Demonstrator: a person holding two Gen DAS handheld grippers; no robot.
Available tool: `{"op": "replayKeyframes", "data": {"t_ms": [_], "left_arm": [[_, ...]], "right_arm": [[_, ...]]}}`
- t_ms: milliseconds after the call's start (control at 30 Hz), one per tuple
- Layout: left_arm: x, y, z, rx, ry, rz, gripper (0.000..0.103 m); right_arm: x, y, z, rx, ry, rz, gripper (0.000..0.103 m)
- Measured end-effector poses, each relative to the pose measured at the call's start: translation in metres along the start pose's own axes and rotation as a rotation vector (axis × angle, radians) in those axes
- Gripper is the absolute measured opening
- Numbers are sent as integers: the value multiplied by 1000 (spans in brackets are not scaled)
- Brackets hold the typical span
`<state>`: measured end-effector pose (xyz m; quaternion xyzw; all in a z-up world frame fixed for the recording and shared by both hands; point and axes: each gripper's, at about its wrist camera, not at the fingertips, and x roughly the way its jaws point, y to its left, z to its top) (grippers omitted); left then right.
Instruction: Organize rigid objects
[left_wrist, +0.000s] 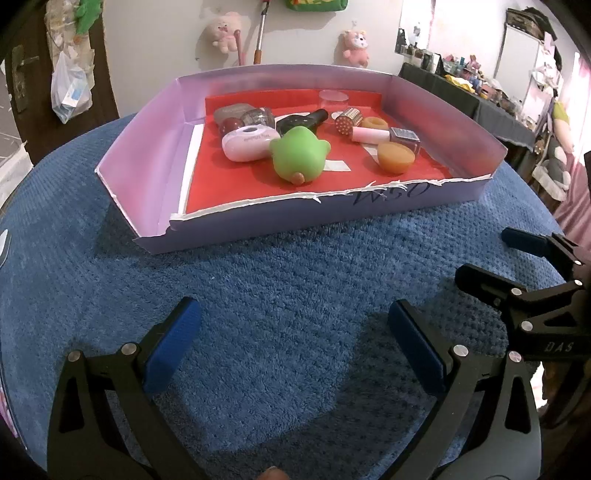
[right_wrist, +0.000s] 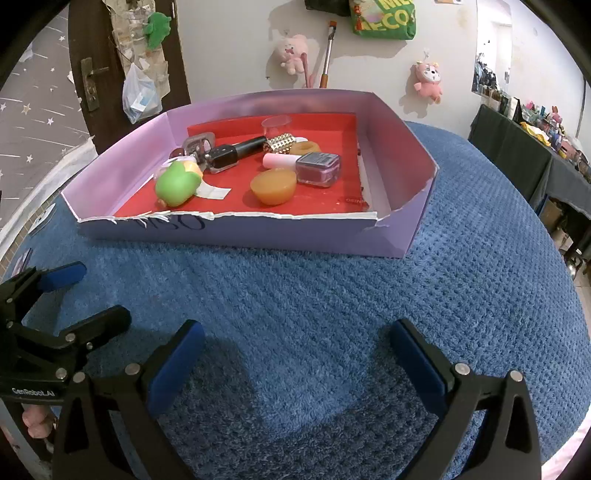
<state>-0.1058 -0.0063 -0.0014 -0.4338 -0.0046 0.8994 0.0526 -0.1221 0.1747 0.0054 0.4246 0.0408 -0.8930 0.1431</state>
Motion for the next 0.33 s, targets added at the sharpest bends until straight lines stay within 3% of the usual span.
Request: {"op": "replayKeyframes", "data": {"t_ms": [333], "left_arm": [[0,-1,-2,-4,-15,6,103]], "right_arm": [[0,1,0,-1,-1,0,103]]}}
